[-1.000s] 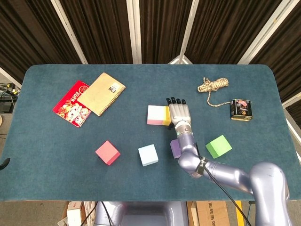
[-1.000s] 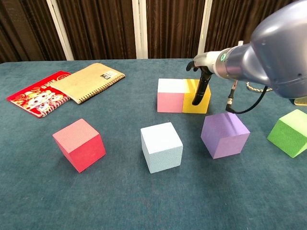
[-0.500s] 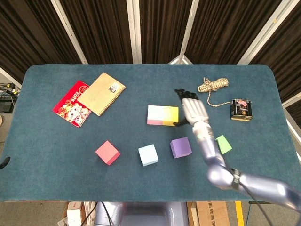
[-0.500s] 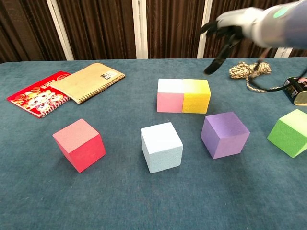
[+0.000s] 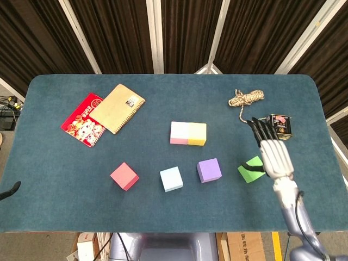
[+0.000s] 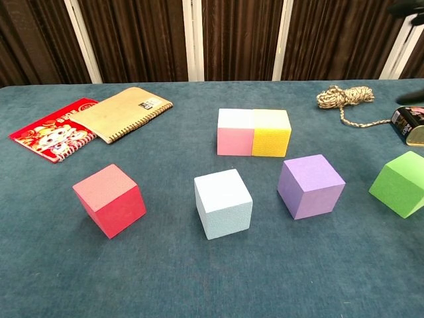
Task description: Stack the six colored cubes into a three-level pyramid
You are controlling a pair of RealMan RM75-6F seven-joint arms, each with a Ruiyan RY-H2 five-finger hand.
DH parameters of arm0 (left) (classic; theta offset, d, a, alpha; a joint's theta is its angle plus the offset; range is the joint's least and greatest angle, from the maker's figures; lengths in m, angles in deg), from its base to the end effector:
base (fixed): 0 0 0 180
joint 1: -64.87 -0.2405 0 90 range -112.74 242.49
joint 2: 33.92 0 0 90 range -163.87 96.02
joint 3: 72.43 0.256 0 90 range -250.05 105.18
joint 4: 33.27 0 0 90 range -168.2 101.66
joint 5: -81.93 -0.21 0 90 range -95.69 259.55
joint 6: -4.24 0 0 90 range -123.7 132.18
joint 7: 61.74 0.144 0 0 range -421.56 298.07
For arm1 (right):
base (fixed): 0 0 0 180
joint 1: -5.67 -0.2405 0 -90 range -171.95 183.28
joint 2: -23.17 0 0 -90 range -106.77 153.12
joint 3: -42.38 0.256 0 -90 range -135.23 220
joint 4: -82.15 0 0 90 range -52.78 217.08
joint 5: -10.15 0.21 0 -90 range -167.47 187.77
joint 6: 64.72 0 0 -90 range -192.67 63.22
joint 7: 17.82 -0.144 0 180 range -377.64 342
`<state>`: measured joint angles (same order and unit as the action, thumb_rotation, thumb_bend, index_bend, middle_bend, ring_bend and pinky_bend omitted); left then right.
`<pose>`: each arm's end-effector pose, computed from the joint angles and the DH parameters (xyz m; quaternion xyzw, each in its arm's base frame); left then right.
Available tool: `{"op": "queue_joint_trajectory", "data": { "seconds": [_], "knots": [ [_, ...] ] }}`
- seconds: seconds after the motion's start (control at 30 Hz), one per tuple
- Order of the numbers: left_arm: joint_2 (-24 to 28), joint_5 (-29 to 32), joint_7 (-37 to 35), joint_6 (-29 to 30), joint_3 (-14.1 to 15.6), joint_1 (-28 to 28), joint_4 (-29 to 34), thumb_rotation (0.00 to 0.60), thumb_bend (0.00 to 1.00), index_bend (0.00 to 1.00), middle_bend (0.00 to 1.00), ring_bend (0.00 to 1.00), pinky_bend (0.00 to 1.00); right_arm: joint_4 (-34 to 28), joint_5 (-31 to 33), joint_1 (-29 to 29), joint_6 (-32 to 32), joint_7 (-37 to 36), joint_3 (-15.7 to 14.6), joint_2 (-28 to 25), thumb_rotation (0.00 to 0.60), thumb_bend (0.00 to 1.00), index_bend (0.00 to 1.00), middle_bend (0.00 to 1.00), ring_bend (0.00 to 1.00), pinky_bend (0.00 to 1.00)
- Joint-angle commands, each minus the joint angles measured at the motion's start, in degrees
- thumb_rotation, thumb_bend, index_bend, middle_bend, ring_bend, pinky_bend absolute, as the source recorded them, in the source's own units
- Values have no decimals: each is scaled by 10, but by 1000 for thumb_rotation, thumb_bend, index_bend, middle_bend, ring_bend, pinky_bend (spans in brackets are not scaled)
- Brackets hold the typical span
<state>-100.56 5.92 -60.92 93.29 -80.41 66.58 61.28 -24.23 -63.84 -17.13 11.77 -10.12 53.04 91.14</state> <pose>-0.3228 0.1778 0.1719 -0.4838 -0.4157 -0.4057 0.6546 -0.1974 -0.2756 0.1249 0.5930 -0.4109 0.4864 0.4929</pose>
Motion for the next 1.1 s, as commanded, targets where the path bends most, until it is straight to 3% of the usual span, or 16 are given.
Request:
{"op": "queue_joint_trajectory", "data": {
  "seconds": [0.03, 0.2, 0.33, 0.53, 0.7, 0.9, 1.1],
  "knots": [
    [-6, -12, -10, 5, 4, -3, 7, 600, 239, 118, 38, 0, 12, 128, -172, 117, 158, -88, -94, 61, 600, 120, 0, 9, 28, 0],
    [-7, -17, -12, 0, 9, -2, 21, 600, 218, 110, 38, 0, 12, 151, -189, 137, 184, -51, -100, 75, 600, 120, 0, 9, 28, 0],
    [19, -14, 15, -47, 5, 26, 88, 600, 210, 103, 41, 0, 12, 147, -197, 146, 182, -50, -109, 77, 600, 120, 0, 9, 28, 0],
    [55, 48, 99, -98, -25, 70, 172, 600, 198, 99, 75, 0, 12, 138, -200, 149, 165, -37, -113, 72, 600, 119, 0, 9, 26, 0],
    [88, 119, 151, -184, -33, 122, 247, 600, 187, 91, 85, 0, 12, 134, -188, 149, 148, -34, -108, 72, 600, 120, 0, 9, 25, 0],
    [85, 160, 247, -230, -38, 187, 239, 600, 138, 88, 76, 0, 12, 131, -180, 149, 133, -27, -105, 76, 600, 120, 0, 9, 25, 0],
    [74, 217, 280, -308, -45, 258, 197, 600, 119, 84, 72, 0, 12, 126, -166, 150, 119, -12, -100, 83, 600, 120, 0, 9, 26, 0]
  ]
}}
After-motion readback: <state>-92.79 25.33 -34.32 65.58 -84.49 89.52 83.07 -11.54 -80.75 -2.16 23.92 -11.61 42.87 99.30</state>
